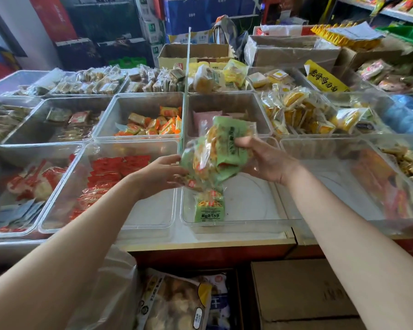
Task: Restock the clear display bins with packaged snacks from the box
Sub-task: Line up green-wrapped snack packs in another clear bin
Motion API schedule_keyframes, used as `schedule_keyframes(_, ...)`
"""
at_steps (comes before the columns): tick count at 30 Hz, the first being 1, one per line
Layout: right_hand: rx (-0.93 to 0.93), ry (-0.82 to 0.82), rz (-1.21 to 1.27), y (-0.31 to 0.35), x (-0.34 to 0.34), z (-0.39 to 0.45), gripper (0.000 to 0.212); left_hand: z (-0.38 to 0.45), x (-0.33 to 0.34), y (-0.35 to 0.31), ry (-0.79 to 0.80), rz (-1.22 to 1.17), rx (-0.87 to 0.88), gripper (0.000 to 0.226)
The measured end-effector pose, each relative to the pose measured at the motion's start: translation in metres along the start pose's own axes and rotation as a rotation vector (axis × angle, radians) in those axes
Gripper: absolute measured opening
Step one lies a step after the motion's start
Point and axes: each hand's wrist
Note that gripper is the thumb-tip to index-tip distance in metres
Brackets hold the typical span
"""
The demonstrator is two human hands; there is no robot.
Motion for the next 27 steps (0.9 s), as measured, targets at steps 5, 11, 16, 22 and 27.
schedule_keyframes(5,0.086,0.112,-0.283,-0.005,0.01,0.016,0.061,-0.001,0.0,-0.008,0.047,-0.088,-0.103,0.029)
schedule_keyframes(11,0.202,0.129,-0.268,-0.029,0.015,0.033,0.085,-0.004,-0.01,-0.003,0.127,-0.051,-0.125,0.053)
schedule_keyframes(16,0.217,0.125,-0.077,-0.038,-0.019,0.024,0.093,0.012,0.007,0.002,0.131,-0.203,-0.104,0.02)
schedule_keyframes(22,0.265,-0.095,0.031,-0.051,-0.079,0.007,0.101,0.052,0.019,0.037,-0.025,1.049,0.144,0.034)
schedule_keyframes(27,0.372,0.041,-0.123,-0.072,-0.087,0.013,0.095,0.08,0.04,0.062,0.143,1.904,0.24,0.048)
Point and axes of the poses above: each hand's wrist, its own z-axis towards the middle knuckle, its own x-axis out of the palm, y = z × x
